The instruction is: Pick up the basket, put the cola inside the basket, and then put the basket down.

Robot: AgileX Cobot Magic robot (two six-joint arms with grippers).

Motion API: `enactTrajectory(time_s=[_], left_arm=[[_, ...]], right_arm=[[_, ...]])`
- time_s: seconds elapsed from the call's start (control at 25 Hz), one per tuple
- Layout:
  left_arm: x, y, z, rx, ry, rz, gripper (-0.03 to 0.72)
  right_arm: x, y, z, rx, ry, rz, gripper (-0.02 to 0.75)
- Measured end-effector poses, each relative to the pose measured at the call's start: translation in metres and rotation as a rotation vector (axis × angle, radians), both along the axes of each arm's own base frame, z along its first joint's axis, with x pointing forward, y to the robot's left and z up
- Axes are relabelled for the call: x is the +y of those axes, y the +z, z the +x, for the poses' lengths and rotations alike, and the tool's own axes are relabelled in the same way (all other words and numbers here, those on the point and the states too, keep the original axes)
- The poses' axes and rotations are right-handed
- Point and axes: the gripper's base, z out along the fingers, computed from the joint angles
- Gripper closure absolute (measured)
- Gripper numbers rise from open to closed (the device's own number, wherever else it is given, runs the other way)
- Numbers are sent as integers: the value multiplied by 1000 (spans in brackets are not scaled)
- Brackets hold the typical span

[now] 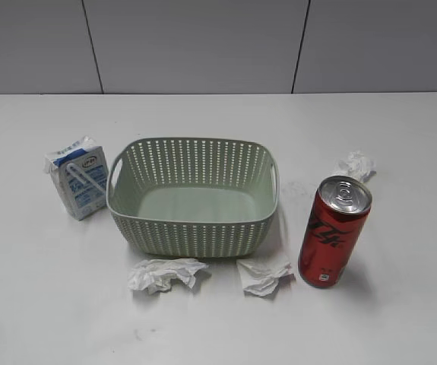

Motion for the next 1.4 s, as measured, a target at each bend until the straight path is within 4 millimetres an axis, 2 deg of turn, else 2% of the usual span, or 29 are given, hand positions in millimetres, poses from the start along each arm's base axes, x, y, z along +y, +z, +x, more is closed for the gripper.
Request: enactTrajectory(time_s=[0.76, 1.28, 1.4], left_arm=[[0, 0, 0, 0, 0, -1, 100], [0, 0, 10, 60, -1, -5, 101], [-2, 8, 13, 35, -10, -23, 101]], right_arm=[[0, 0, 0, -1, 0, 0, 156], [0, 0, 0, -1, 0, 0, 156], [0, 0, 0, -1, 0, 0, 156]])
